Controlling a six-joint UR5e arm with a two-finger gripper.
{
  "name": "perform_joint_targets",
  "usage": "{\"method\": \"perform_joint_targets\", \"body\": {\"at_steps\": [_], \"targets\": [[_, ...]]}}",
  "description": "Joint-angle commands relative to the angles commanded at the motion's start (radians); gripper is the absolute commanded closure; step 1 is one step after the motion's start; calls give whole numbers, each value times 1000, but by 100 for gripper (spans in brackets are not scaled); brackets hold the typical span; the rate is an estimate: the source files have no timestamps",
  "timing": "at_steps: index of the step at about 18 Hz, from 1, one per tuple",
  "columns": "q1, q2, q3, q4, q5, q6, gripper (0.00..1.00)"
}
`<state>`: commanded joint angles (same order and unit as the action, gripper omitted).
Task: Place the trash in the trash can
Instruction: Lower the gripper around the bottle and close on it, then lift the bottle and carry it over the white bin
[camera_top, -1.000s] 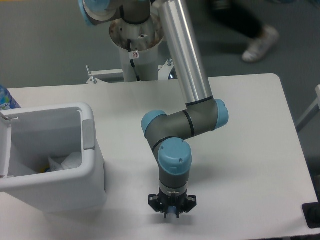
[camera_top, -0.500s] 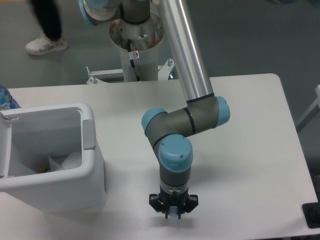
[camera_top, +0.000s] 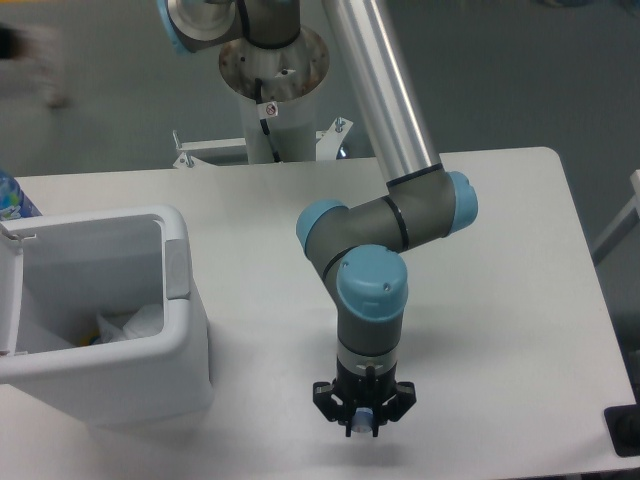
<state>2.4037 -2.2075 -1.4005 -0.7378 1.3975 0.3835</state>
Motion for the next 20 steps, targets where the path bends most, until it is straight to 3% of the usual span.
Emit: {"method": "perform_joint_targets", "body": {"at_steps": [7, 13, 20], "targets": [[37, 63, 24, 29, -104, -15, 67], [41, 71, 130, 95, -158, -172, 67], [37, 87, 241, 98, -161, -337, 67]]}}
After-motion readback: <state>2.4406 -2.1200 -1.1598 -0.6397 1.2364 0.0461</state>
